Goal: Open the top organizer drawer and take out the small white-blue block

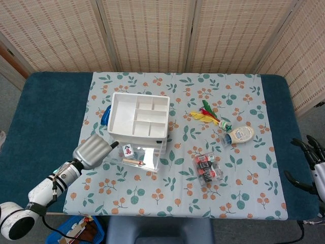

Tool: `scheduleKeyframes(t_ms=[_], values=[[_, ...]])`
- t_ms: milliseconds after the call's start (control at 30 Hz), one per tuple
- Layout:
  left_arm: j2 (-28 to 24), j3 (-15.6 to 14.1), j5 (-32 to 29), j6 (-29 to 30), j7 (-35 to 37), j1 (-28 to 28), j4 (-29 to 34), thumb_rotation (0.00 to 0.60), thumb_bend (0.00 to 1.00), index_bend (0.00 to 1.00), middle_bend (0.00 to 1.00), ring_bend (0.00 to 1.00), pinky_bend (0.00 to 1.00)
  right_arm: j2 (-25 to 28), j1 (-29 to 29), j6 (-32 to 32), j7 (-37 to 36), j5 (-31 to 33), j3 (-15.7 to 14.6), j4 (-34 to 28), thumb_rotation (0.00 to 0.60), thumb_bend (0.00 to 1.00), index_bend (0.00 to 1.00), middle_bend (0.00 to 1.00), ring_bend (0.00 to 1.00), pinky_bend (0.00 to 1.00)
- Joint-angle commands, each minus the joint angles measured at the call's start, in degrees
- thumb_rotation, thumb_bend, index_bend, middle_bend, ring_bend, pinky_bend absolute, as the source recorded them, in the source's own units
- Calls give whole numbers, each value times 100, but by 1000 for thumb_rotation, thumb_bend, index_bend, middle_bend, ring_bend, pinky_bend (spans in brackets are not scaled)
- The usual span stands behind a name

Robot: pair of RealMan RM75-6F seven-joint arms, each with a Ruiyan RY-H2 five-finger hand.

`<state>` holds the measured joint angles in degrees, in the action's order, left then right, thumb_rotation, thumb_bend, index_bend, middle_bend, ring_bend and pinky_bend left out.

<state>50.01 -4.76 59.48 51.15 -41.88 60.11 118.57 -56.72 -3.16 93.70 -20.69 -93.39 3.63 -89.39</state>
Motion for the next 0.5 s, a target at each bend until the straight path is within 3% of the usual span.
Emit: scheduleKeyframes(t_ms=[33, 100, 267, 500], values=[[237, 173, 1704, 708, 1063, -607, -605, 598, 475, 261, 976, 1000, 1000, 25, 13, 36, 35, -22, 3, -42, 600, 289, 72, 209, 84, 128], [472, 231, 2481, 1111, 1487, -773, -1038, 600, 416, 277, 975, 1000, 1000, 46, 26, 60, 64, -27, 5, -72, 600, 289, 72, 209, 84, 128], [992, 392, 3704, 1829, 2214, -896, -2022, 600, 289, 314, 975, 1000, 1000, 99, 50, 106, 127, -34, 13, -146, 600, 289, 72, 209, 84, 128], [1507, 551, 4464, 2327, 2651, -915, -2898, 600, 100, 357, 974, 1000, 1000, 100, 69, 89, 128, -9, -1, -160, 600, 289, 72, 209, 84, 128]])
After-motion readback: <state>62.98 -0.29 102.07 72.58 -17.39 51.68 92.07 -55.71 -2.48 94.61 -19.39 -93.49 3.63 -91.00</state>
